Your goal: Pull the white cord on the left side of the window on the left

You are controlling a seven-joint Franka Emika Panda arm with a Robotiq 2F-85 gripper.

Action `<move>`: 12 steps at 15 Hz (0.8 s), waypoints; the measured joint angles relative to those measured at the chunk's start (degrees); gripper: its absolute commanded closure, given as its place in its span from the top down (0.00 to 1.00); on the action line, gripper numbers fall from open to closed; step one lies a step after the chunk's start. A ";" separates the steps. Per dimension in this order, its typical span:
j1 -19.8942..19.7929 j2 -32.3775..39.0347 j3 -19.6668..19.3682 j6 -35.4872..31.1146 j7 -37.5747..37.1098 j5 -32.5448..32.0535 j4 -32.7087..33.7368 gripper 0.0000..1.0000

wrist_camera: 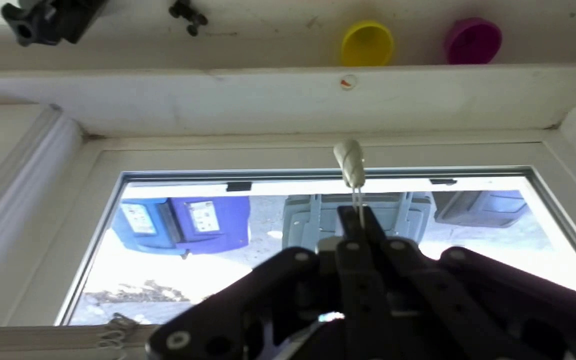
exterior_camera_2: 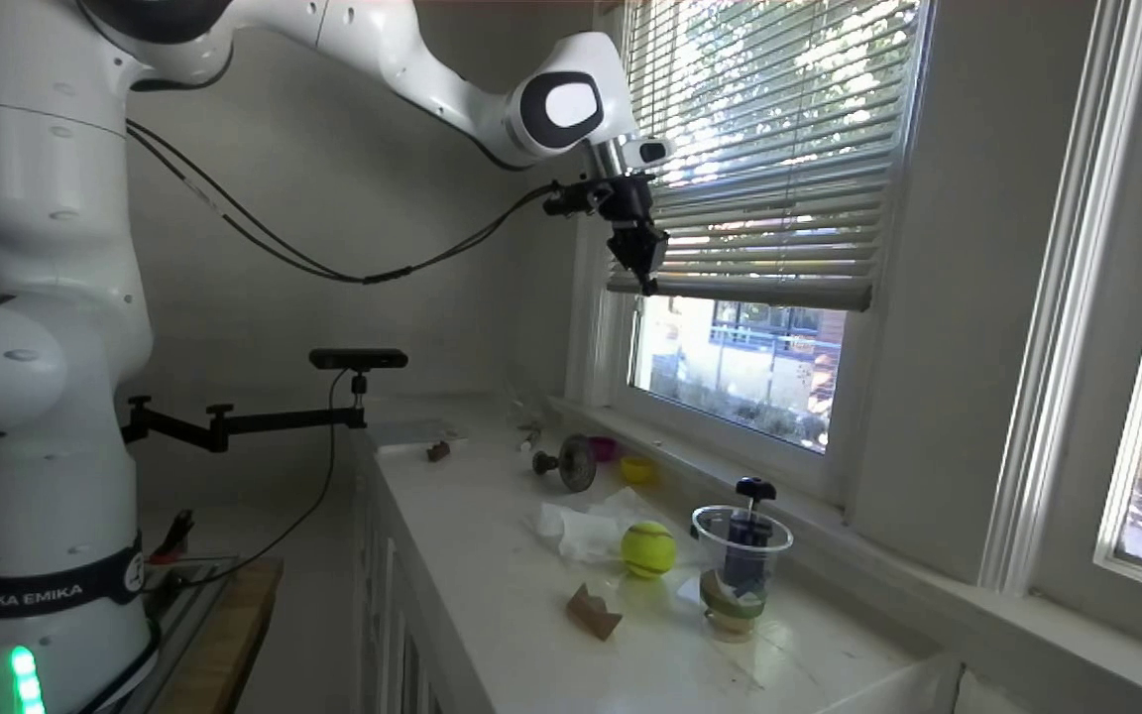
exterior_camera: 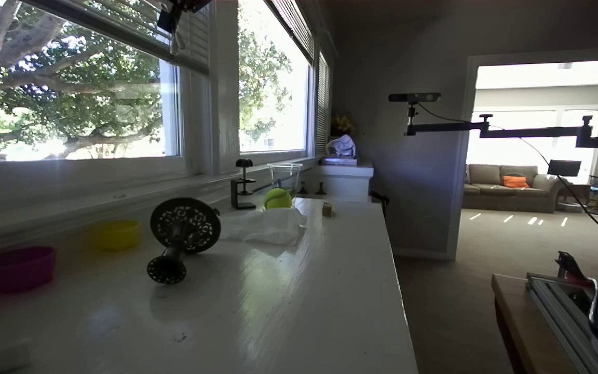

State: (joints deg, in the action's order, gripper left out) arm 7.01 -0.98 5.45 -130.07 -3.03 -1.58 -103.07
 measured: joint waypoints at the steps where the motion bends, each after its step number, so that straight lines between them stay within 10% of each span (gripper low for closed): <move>1: -0.70 -0.15 -0.47 0.12 -0.03 -0.65 0.28 0.00; 12: -5.65 -0.58 -4.27 3.49 -4.21 -4.28 2.90 0.00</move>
State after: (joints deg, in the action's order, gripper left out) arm 1.36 -1.57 1.18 -126.58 -7.24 -5.86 -100.17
